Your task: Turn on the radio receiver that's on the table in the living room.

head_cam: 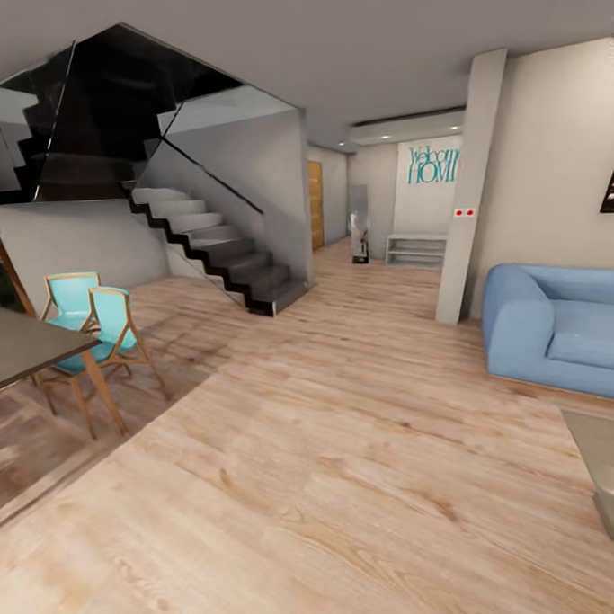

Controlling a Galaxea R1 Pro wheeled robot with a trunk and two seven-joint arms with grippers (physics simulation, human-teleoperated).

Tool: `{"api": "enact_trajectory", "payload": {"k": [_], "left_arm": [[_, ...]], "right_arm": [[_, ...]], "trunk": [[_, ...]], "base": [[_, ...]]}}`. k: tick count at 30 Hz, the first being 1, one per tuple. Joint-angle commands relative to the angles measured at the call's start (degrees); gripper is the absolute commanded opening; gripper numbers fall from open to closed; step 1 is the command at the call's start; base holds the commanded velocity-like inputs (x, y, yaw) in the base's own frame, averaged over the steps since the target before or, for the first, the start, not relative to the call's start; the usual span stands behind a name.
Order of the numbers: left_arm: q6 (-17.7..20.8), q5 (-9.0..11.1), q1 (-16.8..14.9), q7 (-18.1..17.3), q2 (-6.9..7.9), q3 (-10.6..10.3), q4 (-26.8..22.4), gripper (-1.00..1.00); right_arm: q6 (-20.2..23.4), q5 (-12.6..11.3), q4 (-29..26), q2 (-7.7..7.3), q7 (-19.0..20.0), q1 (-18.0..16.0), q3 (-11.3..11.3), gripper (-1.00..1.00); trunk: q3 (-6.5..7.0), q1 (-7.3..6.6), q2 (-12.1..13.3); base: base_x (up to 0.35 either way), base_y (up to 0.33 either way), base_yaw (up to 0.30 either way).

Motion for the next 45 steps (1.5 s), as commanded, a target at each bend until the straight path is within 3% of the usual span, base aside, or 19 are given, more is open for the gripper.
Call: {"api": "enact_trajectory", "payload": {"k": [1,45], "left_arm": [[0.0,0.0,0.0,0.0,0.0,0.0,0.0,1.0],[0.0,0.0,0.0,0.0,0.09,0.0,0.0,1.0]], "right_arm": [[0.0,0.0,0.0,0.0,0.0,0.0,0.0,1.0],[0.0,0.0,0.0,0.0,0.1,0.0,0.2,1.0]], "trunk": [[0.0,0.0,0.0],[0.35,0.0,0.0]], "base": [[0.323,0.0,-0.164],[0.323,0.0,-0.274]]}}
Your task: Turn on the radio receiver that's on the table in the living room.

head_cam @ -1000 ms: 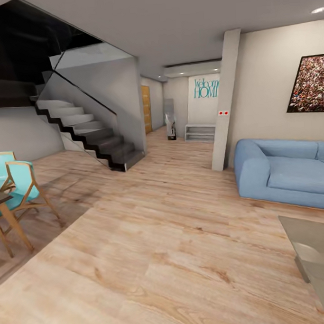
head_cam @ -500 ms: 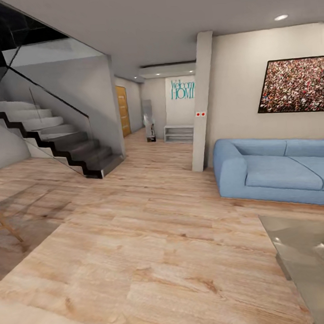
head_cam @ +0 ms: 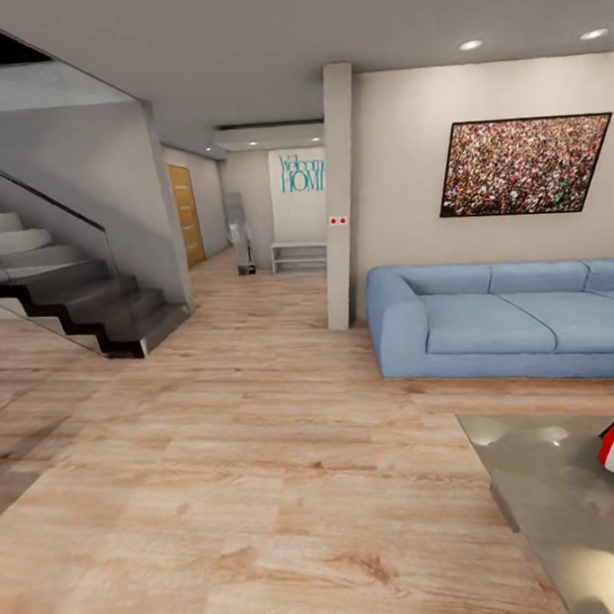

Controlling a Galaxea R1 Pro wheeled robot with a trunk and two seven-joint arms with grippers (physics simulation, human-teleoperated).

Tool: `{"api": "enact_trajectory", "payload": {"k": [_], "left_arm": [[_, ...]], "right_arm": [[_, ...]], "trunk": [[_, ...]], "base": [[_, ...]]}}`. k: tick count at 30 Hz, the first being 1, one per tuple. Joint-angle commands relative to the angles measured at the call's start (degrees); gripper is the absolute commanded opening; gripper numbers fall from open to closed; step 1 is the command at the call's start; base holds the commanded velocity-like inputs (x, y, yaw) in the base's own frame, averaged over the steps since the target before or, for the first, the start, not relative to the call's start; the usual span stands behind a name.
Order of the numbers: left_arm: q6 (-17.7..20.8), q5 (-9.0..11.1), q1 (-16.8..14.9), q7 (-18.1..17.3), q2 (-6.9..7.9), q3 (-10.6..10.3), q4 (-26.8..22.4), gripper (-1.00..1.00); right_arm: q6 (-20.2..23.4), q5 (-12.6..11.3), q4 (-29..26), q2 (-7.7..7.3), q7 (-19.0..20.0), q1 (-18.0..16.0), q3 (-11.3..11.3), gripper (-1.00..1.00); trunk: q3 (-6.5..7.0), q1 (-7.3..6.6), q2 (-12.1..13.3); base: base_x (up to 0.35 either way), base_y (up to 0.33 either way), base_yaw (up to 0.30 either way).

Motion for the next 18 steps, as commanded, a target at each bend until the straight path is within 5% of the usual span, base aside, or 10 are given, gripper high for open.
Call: {"api": "enact_trajectory", "payload": {"k": [1,9,18], "left_arm": [[0.0,0.0,0.0,0.0,0.0,0.0,0.0,1.0],[0.0,0.0,0.0,0.0,0.0,0.0,0.0,1.0],[0.0,0.0,0.0,0.0,0.0,0.0,0.0,1.0]], "right_arm": [[0.0,0.0,0.0,0.0,0.0,0.0,0.0,1.0],[0.0,0.0,0.0,0.0,0.0,0.0,-0.1,1.0],[0.1,0.0,0.0,0.0,0.0,0.0,0.0,1.0]], "trunk": [[0.02,0.0,0.0],[0.17,0.0,0.0],[0.19,0.0,0.0]], "base": [[0.323,0.0,-0.281],[0.323,0.0,-0.244],[0.323,0.0,-0.024]]}}
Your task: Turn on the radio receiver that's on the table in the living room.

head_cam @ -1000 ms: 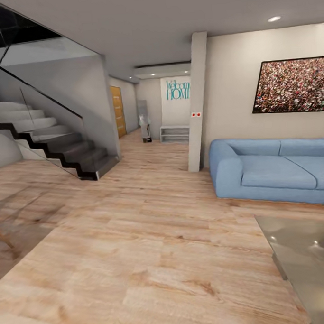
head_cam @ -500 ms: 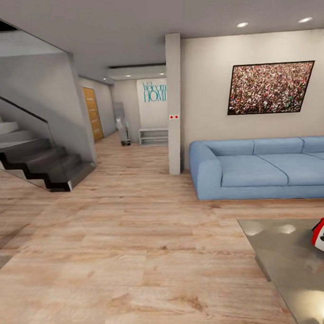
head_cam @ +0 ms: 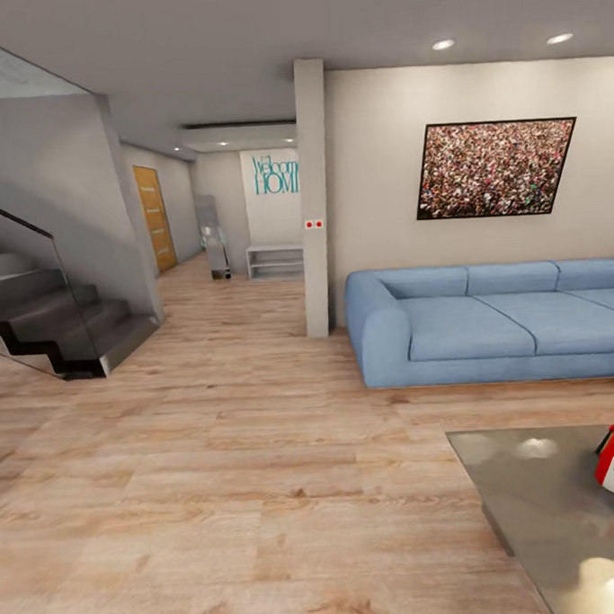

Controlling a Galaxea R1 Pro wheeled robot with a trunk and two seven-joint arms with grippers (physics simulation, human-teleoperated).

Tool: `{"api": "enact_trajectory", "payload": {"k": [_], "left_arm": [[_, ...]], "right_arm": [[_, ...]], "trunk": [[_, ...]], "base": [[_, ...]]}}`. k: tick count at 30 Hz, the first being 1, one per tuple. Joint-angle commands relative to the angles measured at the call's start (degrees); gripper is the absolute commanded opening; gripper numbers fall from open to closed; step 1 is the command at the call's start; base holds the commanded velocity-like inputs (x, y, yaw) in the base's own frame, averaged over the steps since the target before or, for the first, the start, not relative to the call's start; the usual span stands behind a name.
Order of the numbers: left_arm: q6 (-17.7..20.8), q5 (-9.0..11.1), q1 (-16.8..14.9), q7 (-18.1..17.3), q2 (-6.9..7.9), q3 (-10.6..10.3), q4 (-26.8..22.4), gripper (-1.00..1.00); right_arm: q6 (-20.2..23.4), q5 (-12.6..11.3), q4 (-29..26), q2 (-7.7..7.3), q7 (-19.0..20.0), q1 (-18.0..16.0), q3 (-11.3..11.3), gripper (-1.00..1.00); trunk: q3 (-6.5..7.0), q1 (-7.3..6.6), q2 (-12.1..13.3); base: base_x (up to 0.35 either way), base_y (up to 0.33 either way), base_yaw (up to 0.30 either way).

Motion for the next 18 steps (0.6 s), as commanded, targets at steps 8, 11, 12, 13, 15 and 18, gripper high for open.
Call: {"api": "enact_trajectory", "payload": {"k": [8,11,12,13,15,18], "left_arm": [[0.0,0.0,0.0,0.0,0.0,0.0,0.0,1.0],[0.0,0.0,0.0,0.0,0.0,0.0,0.0,1.0],[0.0,0.0,0.0,0.0,0.0,0.0,0.0,1.0],[0.0,0.0,0.0,0.0,0.0,0.0,0.0,1.0],[0.0,0.0,0.0,0.0,0.0,0.1,0.0,1.0],[0.0,0.0,0.0,0.0,0.0,0.1,0.0,1.0]], "right_arm": [[0.0,0.0,0.0,0.0,0.0,0.0,0.0,1.0],[0.0,0.0,0.0,0.0,0.0,0.0,0.1,1.0],[0.0,0.0,0.0,0.0,0.1,0.0,0.1,1.0],[0.0,0.0,0.0,0.0,0.1,0.0,0.1,1.0],[0.0,0.0,0.0,0.0,0.1,0.0,0.1,1.0],[0.0,0.0,0.0,0.0,0.2,0.0,0.1,1.0]], "trunk": [[0.0,0.0,0.0],[0.0,0.0,0.0],[0.0,0.0,0.0],[0.0,0.0,0.0],[0.0,0.0,0.0],[0.0,0.0,0.0]], "base": [[0.323,0.0,0.0],[0.323,0.0,0.0],[0.323,0.0,0.0],[0.323,0.0,0.0],[0.323,0.0,0.0],[0.323,0.0,0.0]]}}
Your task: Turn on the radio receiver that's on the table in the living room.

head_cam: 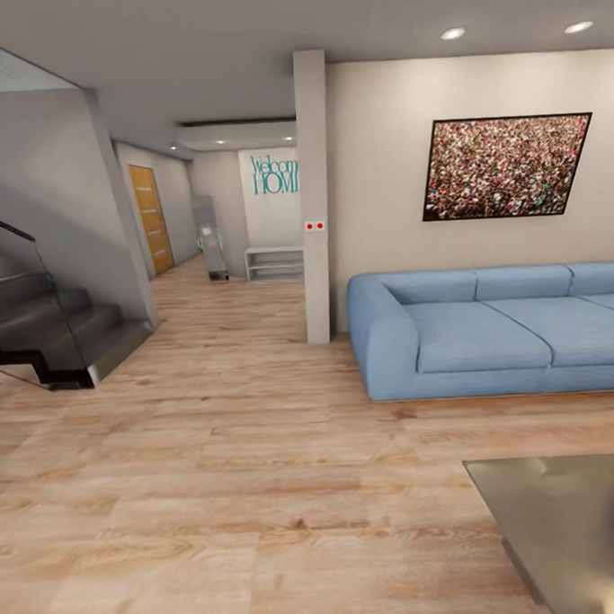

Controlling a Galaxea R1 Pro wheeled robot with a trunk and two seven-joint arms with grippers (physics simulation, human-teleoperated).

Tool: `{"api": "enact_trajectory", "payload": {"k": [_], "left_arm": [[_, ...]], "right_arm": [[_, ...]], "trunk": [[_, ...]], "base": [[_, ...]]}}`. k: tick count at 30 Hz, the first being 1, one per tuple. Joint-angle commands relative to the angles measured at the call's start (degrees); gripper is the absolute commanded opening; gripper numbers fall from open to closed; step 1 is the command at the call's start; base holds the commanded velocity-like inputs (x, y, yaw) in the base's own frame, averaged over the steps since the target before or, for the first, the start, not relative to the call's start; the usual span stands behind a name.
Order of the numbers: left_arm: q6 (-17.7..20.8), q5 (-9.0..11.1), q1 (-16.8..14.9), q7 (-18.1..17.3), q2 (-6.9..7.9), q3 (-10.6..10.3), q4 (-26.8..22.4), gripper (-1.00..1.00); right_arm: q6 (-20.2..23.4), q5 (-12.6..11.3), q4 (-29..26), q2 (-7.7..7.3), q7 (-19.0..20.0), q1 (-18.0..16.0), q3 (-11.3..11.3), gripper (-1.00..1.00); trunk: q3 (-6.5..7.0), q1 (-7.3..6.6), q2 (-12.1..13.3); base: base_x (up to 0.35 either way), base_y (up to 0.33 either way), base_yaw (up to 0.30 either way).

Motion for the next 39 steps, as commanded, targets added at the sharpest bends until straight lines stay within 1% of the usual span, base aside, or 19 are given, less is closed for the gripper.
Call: {"api": "enact_trajectory", "payload": {"k": [1,16,39], "left_arm": [[0.0,0.0,0.0,0.0,0.0,0.0,0.0,1.0],[0.0,0.0,0.0,0.0,0.0,0.0,0.0,1.0],[0.0,0.0,0.0,0.0,-0.03,0.0,0.0,1.0]], "right_arm": [[0.0,0.0,0.0,0.0,0.0,0.0,0.0,1.0],[0.0,0.0,0.0,0.0,0.3,0.0,0.0,1.0],[0.0,0.0,0.0,0.0,0.3,0.0,0.0,1.0]], "trunk": [[0.0,0.0,0.0],[0.0,0.0,0.0],[0.09,0.0,0.0]], "base": [[0.323,0.0,0.0],[0.323,0.0,-0.012],[0.323,0.0,-0.271]]}}
